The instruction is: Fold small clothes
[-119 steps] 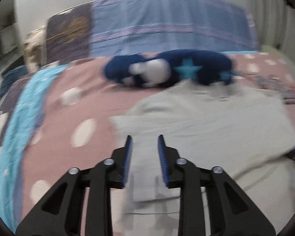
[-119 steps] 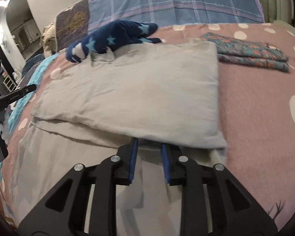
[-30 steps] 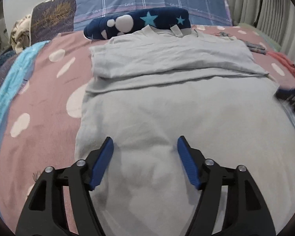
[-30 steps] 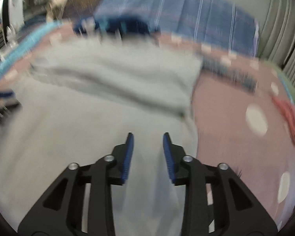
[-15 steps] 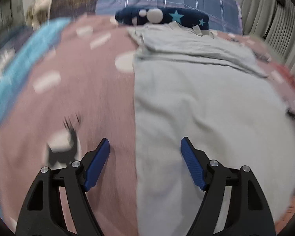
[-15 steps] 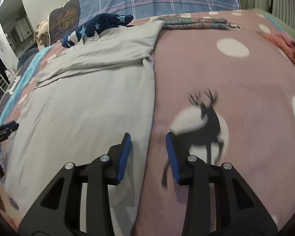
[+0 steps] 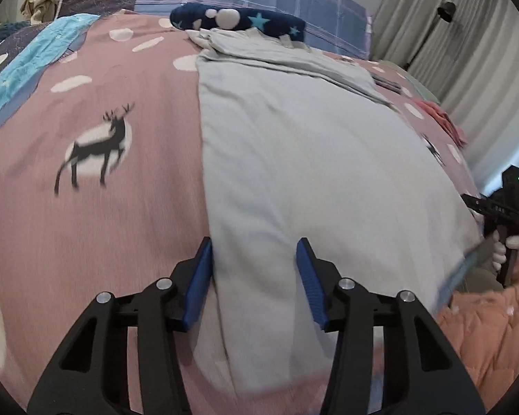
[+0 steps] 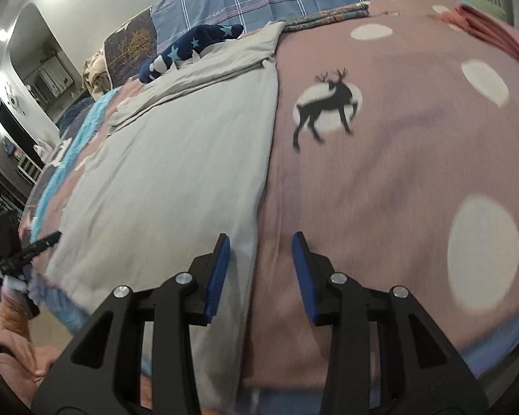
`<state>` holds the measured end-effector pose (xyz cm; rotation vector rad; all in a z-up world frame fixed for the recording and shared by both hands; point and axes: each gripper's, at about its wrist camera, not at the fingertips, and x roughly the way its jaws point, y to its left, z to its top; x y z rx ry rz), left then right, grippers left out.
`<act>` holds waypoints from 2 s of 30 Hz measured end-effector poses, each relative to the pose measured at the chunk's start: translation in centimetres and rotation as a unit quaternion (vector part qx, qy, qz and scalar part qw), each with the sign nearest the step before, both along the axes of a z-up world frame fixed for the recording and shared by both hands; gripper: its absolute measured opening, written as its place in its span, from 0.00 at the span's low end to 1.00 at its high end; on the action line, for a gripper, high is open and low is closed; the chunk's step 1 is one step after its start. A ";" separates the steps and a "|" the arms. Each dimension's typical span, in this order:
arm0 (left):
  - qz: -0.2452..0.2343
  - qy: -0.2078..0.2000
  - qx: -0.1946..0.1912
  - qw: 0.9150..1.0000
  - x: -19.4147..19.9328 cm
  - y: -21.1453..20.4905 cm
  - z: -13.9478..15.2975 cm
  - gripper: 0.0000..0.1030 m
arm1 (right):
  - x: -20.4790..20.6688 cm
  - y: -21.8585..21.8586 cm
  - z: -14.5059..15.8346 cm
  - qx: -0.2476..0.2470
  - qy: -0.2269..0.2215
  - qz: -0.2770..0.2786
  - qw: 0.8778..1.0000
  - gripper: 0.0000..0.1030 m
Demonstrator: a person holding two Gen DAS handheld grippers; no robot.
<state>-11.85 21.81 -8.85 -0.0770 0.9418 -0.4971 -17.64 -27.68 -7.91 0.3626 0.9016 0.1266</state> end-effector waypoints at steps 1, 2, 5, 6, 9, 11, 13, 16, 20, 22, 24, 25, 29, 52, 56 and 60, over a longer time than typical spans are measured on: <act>-0.009 -0.002 0.002 1.000 -1.0 0.0 0.1 0.49 | -0.8 0.0 0.0 0.013 0.000 0.001 1.000 0.37; -0.017 -0.004 0.003 1.000 -1.7 0.0 0.2 0.49 | -1.5 0.1 -0.1 0.027 0.002 0.004 1.000 0.37; -0.023 -0.008 -0.006 1.000 -2.2 0.1 0.0 0.49 | -3.0 0.6 -0.5 0.061 0.004 0.019 0.998 0.40; -0.021 -0.009 -0.018 1.000 -1.8 0.2 -0.2 0.49 | -2.9 0.8 -0.6 0.066 0.003 0.023 0.998 0.42; -0.014 -0.002 -0.049 0.999 -0.6 0.6 -0.5 0.49 | -1.8 1.1 -0.8 0.095 0.007 0.027 0.995 0.48; -0.013 0.002 -0.053 0.999 -0.7 0.8 -0.3 0.49 | -1.8 1.5 -0.6 0.094 0.012 0.027 0.995 0.48; -0.021 -0.003 -0.042 0.999 -1.5 0.8 -0.3 0.49 | -2.6 1.9 -0.4 0.084 0.017 0.036 0.996 0.48; -0.020 -0.004 -0.053 0.998 -1.7 1.1 -0.5 0.40 | -2.7 1.9 -0.7 0.087 0.018 0.040 0.995 0.47; -0.015 -0.009 -0.103 0.995 -1.0 1.1 0.4 0.05 | -1.2 2.2 -0.5 0.119 0.011 0.034 0.992 0.06; -0.012 -0.053 -0.119 0.991 -1.5 1.1 2.8 0.05 | -1.1 1.9 0.5 0.138 -0.010 0.030 0.990 0.03; -0.015 -0.092 -0.145 0.985 -2.1 1.3 5.4 0.05 | -1.0 1.2 2.5 0.170 -0.049 0.027 0.984 0.03; -0.016 -0.118 -0.155 0.981 -2.4 1.3 7.3 0.05 | -1.0 0.9 3.7 0.174 -0.067 0.027 0.982 0.03; -0.023 -0.191 -0.161 0.968 -4.0 0.5 12.7 0.04 | -1.5 0.4 9.1 0.179 -0.141 0.037 0.973 0.03; 0.031 -0.190 -0.119 0.974 0.6 -2.2 14.5 0.05 | 2.3 -1.2 13.4 0.075 -0.168 -0.016 0.983 0.04; 0.043 -0.201 -0.103 0.973 4.9 -3.5 15.8 0.05 | 6.6 -1.7 14.2 0.062 -0.177 -0.019 0.982 0.04; 0.051 -0.203 -0.079 0.975 9.9 -5.1 16.6 0.05 | 12.7 -2.4 14.3 0.053 -0.171 -0.028 0.983 0.04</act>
